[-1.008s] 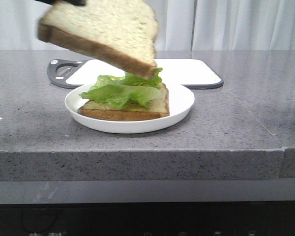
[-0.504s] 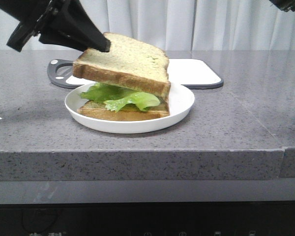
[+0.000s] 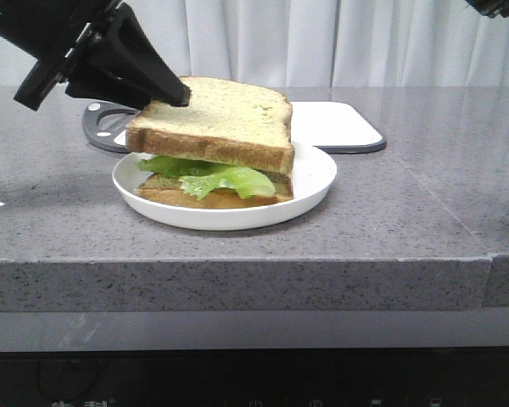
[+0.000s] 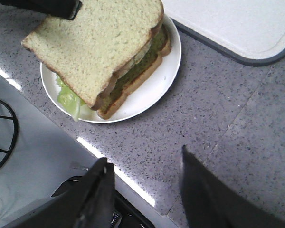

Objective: Left arm grabs bread, right arm adds lettuce

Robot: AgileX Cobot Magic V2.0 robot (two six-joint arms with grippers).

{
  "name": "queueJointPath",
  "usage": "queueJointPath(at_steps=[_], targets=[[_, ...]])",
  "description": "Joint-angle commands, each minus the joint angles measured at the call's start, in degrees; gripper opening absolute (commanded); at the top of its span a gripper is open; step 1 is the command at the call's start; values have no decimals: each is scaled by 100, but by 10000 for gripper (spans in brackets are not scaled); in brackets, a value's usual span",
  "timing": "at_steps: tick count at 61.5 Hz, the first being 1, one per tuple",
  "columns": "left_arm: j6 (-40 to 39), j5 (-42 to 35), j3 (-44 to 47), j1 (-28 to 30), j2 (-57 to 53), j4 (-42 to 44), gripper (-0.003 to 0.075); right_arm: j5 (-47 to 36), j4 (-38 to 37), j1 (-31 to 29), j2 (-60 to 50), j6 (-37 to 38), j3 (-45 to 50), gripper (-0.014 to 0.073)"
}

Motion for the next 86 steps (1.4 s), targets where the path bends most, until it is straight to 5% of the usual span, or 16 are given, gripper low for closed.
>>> queueJointPath(at_steps=[1, 7, 21, 36, 46, 86], targets=[[57, 7, -175, 21, -204, -228, 316, -282, 106, -21, -136, -7, -127, 352], [57, 18, -184, 54, -268, -1, 413, -282, -58, -21, -136, 105, -127, 352], [-278, 18, -184, 184, -1054, 1076, 421, -230, -1293, -21, -334, 1421, -127, 352], [-2196, 32, -173, 278, -2469, 3830, 421, -72, -2455, -21, -1145, 2859, 5, 352], [-3182, 81, -11, 278, -3477, 5252, 421, -78, -2669, -21, -1800, 3160, 379, 352], [-3485, -484, 2305, 278, -6472, 5915, 405, -94, -2669, -21, -3724, 3330, 1558, 313]])
